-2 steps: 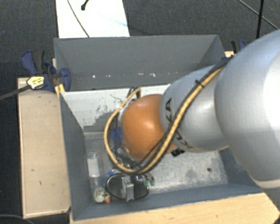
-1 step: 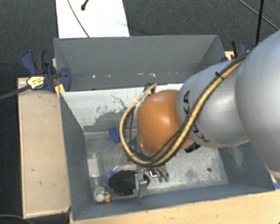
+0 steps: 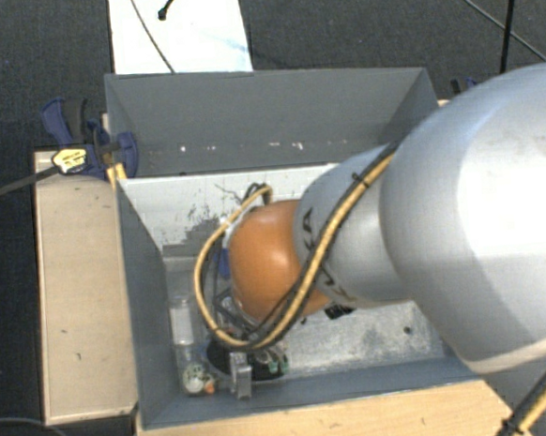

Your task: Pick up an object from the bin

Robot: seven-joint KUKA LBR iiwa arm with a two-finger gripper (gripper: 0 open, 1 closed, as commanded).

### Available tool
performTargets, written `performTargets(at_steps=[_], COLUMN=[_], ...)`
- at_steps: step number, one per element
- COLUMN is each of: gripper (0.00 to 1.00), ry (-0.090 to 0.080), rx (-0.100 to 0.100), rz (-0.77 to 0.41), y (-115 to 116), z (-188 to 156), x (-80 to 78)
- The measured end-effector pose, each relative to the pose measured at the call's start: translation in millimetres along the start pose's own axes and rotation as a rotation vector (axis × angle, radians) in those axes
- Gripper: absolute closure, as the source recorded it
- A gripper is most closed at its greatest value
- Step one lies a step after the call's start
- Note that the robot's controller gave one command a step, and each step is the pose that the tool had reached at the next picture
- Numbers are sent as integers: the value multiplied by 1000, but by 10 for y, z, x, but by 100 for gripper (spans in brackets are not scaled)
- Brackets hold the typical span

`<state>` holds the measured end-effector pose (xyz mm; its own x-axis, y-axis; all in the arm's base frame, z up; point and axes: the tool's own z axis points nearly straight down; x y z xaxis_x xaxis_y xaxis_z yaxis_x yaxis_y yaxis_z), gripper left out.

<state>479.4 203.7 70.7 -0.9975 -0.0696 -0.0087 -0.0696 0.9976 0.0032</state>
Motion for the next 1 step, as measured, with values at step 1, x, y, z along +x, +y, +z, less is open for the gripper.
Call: performTargets(at_steps=[1], gripper=[0], ry=[4], rx=[-1], rz=[221], y=[-259], z=[-15], x=[10])
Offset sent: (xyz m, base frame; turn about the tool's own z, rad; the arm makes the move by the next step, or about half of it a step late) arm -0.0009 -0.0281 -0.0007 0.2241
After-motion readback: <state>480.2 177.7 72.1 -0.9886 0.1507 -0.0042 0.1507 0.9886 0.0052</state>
